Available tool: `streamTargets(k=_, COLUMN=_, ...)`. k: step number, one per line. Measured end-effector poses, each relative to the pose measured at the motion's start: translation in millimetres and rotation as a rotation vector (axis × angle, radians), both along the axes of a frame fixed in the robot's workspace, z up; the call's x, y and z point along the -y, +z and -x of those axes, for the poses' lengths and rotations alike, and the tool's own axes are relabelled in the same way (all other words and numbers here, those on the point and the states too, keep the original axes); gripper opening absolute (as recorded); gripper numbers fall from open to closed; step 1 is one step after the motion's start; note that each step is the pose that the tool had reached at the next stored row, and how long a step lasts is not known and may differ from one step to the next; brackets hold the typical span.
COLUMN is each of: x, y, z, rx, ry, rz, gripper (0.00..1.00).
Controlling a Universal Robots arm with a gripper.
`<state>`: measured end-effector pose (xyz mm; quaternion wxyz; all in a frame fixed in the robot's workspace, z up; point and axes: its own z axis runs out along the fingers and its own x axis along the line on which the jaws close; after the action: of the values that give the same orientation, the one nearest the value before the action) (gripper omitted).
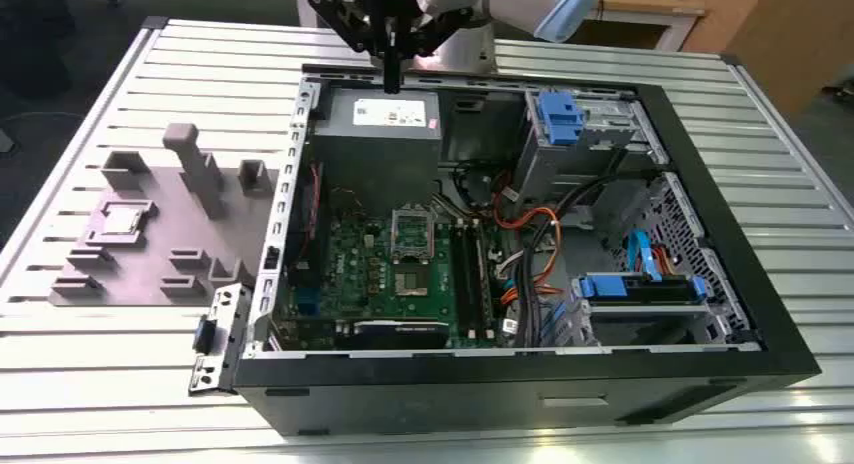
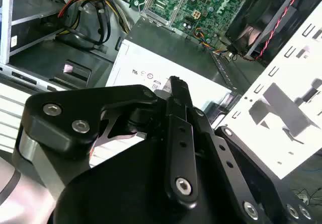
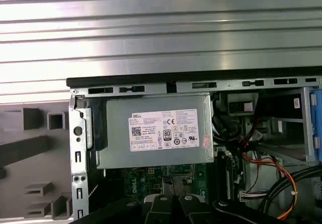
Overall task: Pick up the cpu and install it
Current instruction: 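Reach for the cpu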
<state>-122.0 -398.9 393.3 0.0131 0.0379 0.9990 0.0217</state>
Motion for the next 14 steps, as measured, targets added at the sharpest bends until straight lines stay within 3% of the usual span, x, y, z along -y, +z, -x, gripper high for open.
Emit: streamTargets(k=14, x=0.0, y=0.0, z=2.9, rx=-0.0001, ry=0.000, rz=0.0001, gripper=0.11)
